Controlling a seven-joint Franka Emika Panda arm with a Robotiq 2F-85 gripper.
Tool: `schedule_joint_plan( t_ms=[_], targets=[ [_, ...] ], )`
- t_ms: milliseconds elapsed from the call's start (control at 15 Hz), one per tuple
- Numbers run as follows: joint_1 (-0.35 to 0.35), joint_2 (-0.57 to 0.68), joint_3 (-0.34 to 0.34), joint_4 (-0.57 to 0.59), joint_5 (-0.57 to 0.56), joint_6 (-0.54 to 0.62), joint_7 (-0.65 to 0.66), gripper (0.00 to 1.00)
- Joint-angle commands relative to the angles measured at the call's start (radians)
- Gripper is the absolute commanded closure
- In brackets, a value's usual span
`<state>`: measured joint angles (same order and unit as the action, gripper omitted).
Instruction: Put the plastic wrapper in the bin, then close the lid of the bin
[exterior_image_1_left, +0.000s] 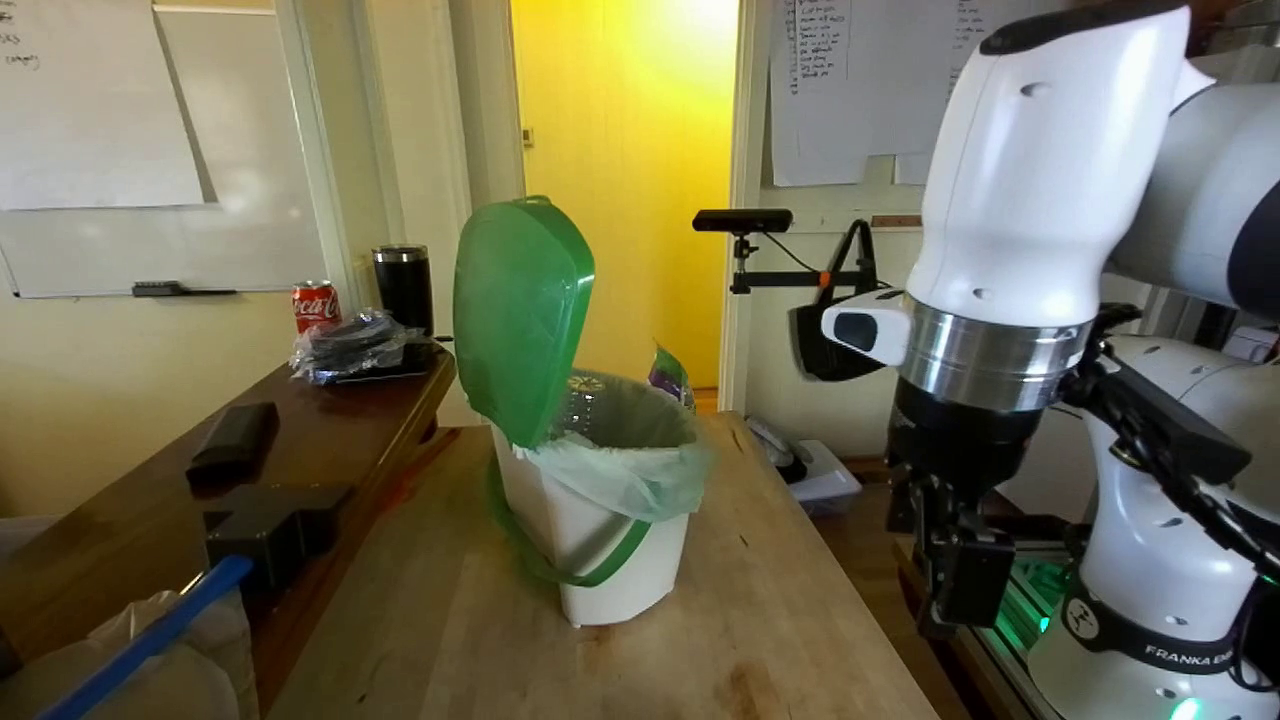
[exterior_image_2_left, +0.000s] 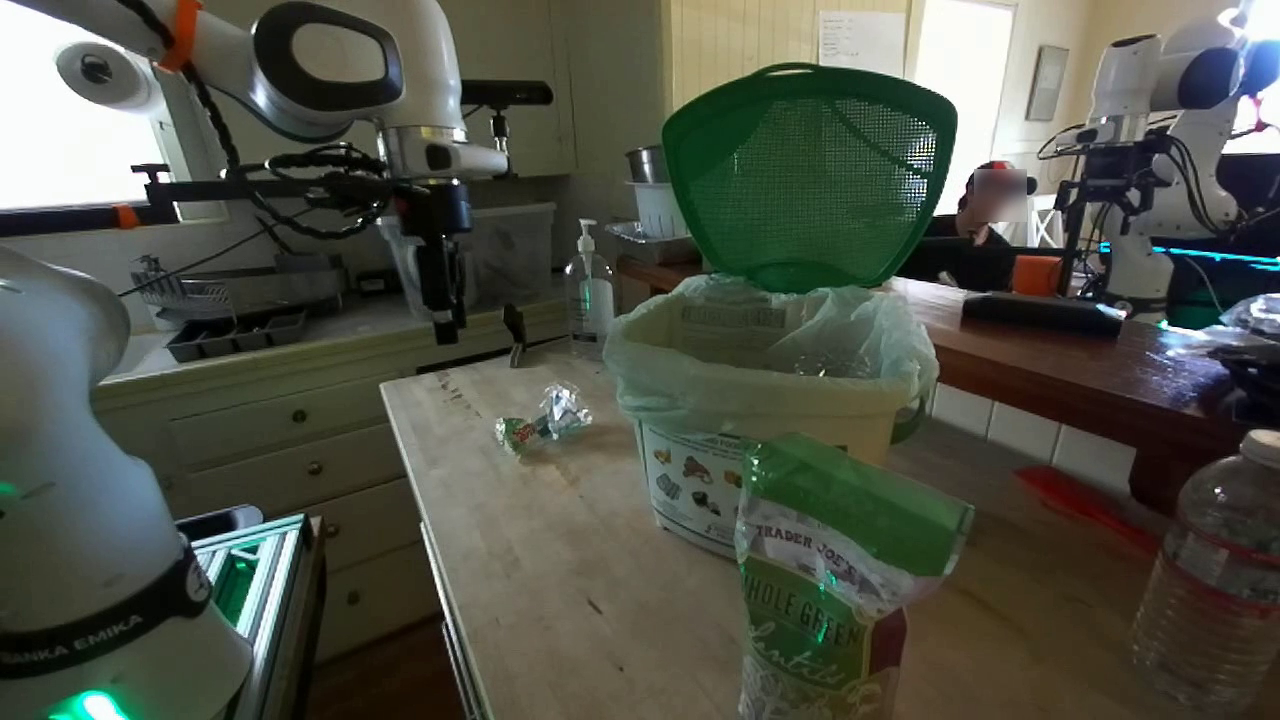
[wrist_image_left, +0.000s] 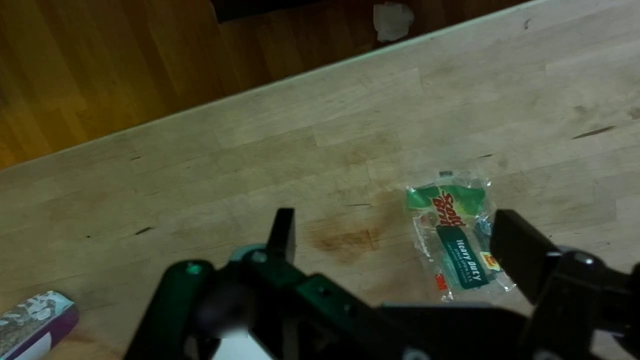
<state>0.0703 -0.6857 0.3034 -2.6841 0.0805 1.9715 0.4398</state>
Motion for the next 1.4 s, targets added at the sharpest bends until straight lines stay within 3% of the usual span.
schedule_joint_plan(
  t_ms=[0,467,533,1333],
  targets=[
    [0.018,0.068,-0.036,-0.016,0.019,0.082,-0.037,0.00],
    [0.034,0.188,-0.048,0.002,0.024,0.151,-0.050,0.00],
    [0.028,0.147,-0.050,-0.006,0.005,0.126,-0.040,0.00],
    [0.035,0.164,-0.058,-0.005,0.024,0.145,-0.045,0.00]
  ],
)
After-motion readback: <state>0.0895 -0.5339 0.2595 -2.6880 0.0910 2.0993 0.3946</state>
